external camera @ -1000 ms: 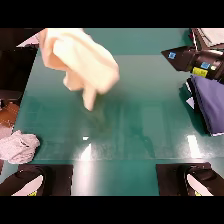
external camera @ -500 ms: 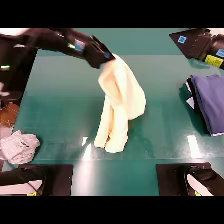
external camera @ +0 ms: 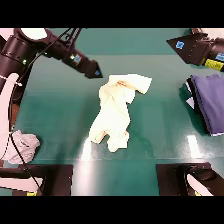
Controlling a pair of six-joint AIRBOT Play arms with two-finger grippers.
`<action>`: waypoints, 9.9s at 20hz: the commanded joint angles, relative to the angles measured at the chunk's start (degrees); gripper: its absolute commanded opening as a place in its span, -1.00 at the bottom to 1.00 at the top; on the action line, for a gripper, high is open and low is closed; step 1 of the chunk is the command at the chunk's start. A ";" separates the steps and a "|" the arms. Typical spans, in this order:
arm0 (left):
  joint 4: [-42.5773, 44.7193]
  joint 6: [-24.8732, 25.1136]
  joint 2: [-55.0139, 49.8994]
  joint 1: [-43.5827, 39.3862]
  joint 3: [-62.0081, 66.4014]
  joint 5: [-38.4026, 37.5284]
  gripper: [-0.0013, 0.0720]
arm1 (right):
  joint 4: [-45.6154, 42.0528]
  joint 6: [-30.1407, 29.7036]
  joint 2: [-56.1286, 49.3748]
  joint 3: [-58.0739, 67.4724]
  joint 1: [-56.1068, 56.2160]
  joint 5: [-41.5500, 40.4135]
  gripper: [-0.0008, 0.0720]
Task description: Fold the shirts.
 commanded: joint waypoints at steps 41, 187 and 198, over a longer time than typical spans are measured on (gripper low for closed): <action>15.37 3.08 21.42 11.72 -32.52 6.43 -0.90 | -7.06 5.29 -30.64 0.02 -4.35 7.74 0.37; -4.11 3.48 28.52 37.00 -43.28 7.82 -0.90 | -7.02 -5.77 -6.99 -32.15 -34.71 23.67 -0.94; -12.39 -2.12 29.88 37.00 21.42 11.74 -0.90 | 5.81 -5.53 0.15 22.51 -34.75 14.21 -0.94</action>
